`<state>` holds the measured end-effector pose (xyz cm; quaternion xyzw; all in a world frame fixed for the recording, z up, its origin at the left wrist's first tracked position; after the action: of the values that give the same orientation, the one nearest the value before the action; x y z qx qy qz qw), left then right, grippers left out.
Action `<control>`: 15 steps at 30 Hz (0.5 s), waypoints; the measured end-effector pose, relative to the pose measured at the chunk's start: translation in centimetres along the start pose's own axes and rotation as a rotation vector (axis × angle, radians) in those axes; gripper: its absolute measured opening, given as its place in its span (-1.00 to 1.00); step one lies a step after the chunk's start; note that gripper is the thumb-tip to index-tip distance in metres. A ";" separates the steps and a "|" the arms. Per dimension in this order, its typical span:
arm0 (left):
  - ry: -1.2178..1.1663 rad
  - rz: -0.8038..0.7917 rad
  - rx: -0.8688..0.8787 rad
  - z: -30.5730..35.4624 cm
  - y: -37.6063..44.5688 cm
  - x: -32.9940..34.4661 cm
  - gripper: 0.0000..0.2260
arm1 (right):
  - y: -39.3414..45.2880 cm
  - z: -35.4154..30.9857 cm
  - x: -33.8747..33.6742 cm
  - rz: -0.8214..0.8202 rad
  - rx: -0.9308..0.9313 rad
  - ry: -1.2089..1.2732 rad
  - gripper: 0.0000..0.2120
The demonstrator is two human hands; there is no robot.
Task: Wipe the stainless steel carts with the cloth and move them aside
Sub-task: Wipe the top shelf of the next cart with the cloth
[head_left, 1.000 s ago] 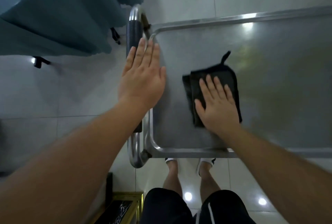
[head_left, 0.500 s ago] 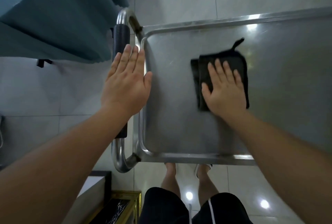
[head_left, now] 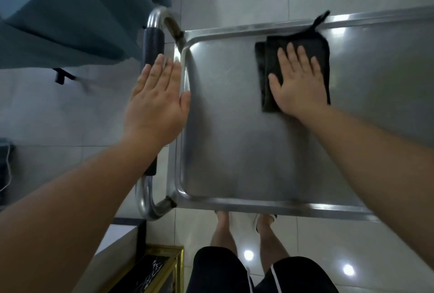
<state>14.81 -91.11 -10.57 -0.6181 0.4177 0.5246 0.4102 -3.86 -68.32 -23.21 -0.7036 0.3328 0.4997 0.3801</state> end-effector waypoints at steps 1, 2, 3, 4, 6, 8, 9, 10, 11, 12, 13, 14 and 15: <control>0.005 -0.001 -0.002 0.0 0.0 0.0 -0.40 | -2.3 0.6 0.4 0.003 0.001 0.002 -0.31; 0.007 -0.003 -0.004 -0.1 0.0 0.1 -0.40 | -4.7 1.2 0.7 0.017 0.003 0.003 -0.31; 0.009 -0.005 -0.003 -0.1 0.0 0.2 -0.40 | -7.4 1.8 1.1 0.038 0.004 0.002 -0.32; 0.009 -0.006 -0.003 -0.1 0.0 0.2 -0.39 | -10.2 2.3 1.5 0.055 0.001 -0.001 -0.33; 0.007 -0.007 -0.001 -0.1 0.0 0.3 -0.39 | -15.9 3.5 2.6 0.059 -0.014 -0.018 -0.33; 0.006 -0.005 0.001 -0.2 0.0 0.3 -0.39 | -21.0 5.0 3.7 0.045 -0.024 -0.042 -0.32; 0.003 -0.004 0.003 -0.2 0.0 0.3 -0.38 | -23.0 5.7 4.2 0.030 -0.023 -0.054 -0.32; 0.000 -0.001 0.001 -0.2 0.0 0.3 -0.38 | -24.4 6.3 4.5 0.012 -0.023 -0.065 -0.32; -0.003 0.003 -0.003 -0.2 0.0 0.3 -0.38 | -25.2 6.7 4.8 -0.003 -0.024 -0.072 -0.32; -0.004 0.006 -0.004 -0.2 0.0 0.3 -0.38 | -25.3 6.9 4.9 -0.015 -0.024 -0.072 -0.32; -0.003 0.005 -0.002 -0.2 0.0 0.3 -0.38 | -24.9 7.0 4.9 -0.018 -0.023 -0.071 -0.32; -0.001 0.002 0.001 -0.2 0.0 0.4 -0.38 | -23.9 7.0 4.6 -0.014 -0.018 -0.068 -0.32; 0.000 0.001 0.004 -0.2 0.0 0.5 -0.38 | -22.4 7.1 4.2 -0.004 -0.010 -0.068 -0.32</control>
<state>14.94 -91.36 -10.99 -0.6173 0.4189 0.5239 0.4111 13.14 -51.61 -24.21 -0.6887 0.3160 0.5242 0.3887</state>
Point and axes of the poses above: each hand's wrist, its own y-axis towards the middle knuckle, its own x-axis out of the palm, z = x × y, the point moved 8 cm from there along y, towards the middle knuckle, and after that the axes turned 4 degrees about z, right-handed, at the moved point
